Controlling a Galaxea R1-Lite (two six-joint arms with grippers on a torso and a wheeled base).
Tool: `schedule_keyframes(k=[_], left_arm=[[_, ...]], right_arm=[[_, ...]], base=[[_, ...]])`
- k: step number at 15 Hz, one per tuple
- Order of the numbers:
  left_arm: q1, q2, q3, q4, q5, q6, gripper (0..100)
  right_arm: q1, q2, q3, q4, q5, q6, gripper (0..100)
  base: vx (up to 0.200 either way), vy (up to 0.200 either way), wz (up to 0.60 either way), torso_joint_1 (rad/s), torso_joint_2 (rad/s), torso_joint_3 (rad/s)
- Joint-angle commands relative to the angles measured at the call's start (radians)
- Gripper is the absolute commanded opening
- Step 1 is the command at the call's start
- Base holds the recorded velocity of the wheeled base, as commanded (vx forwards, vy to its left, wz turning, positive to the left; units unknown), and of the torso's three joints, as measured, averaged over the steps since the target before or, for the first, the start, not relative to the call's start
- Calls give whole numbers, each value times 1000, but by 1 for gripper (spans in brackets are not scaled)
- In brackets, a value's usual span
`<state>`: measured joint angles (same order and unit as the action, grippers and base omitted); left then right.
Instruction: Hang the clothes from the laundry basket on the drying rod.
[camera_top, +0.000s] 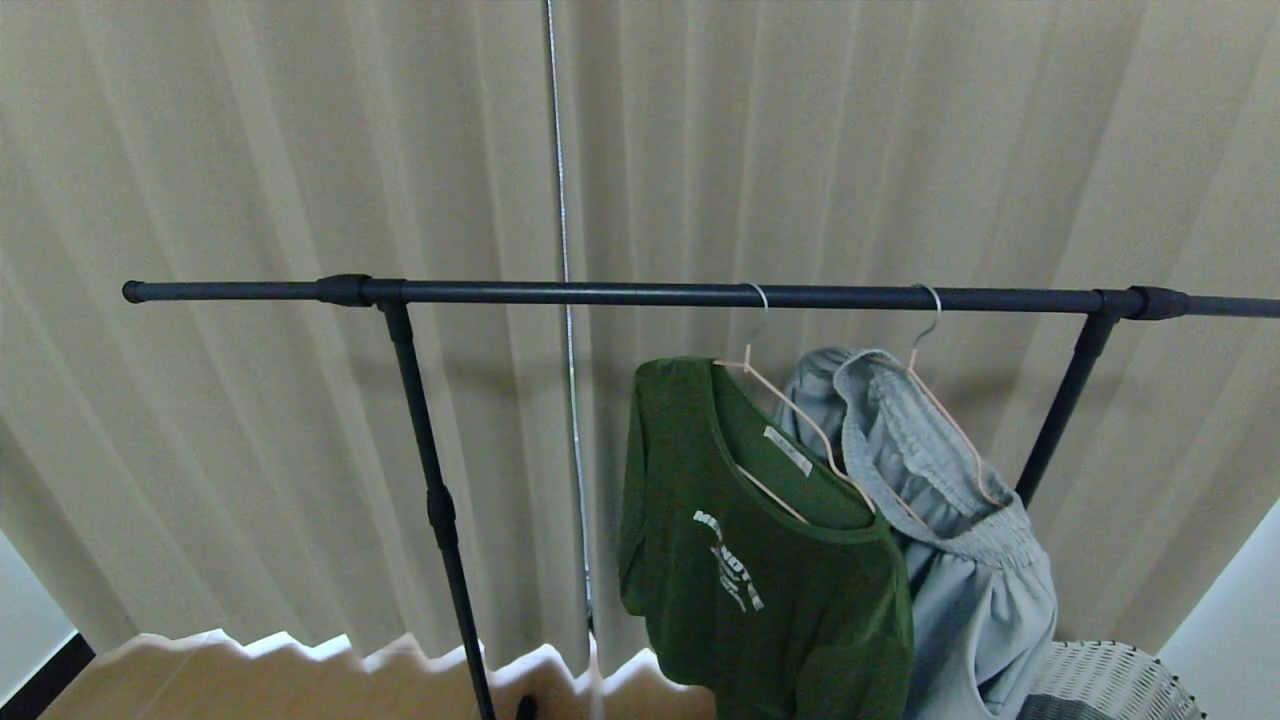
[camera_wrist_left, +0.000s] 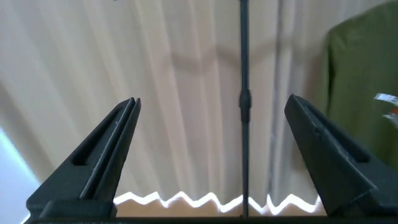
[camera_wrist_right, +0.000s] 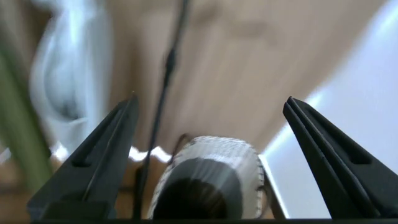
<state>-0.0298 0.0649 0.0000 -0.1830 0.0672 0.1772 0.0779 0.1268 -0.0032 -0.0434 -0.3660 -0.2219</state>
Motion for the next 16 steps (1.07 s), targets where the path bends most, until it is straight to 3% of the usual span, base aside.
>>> schedule_keyframes(k=[1,3,7,11,13,15,16], left_arm=[[-9,-4,0,-3,-1,1,100],[24,-40,0,-3,5,18,100],[31,-60,0,-4,22,74,100],[27,-62,0,-1,3,41,100],[27,-62,0,0,0,-21,100],[27,-63,0,5,-1,-65,100],[27,-63,0,7,-3,-74,100]], right_arm=[[-66,-101,-1,2,28,-1,100],[-75,-127,3,-3,163,3,100],[-75,-127,3,-1,242,3,100],[-75,-127,3,0,260,4,100],[-75,-127,3,2,263,24,100],[-75,-127,3,8,271,122,100],[-75,-127,3,10,298,133,100]], base=[[0,0,0,0,0,0],[0,0,0,0,0,0],[0,0,0,0,0,0],[0,0,0,0,0,0],[0,0,0,0,0,0],[0,0,0,0,0,0],[0,0,0,0,0,0]])
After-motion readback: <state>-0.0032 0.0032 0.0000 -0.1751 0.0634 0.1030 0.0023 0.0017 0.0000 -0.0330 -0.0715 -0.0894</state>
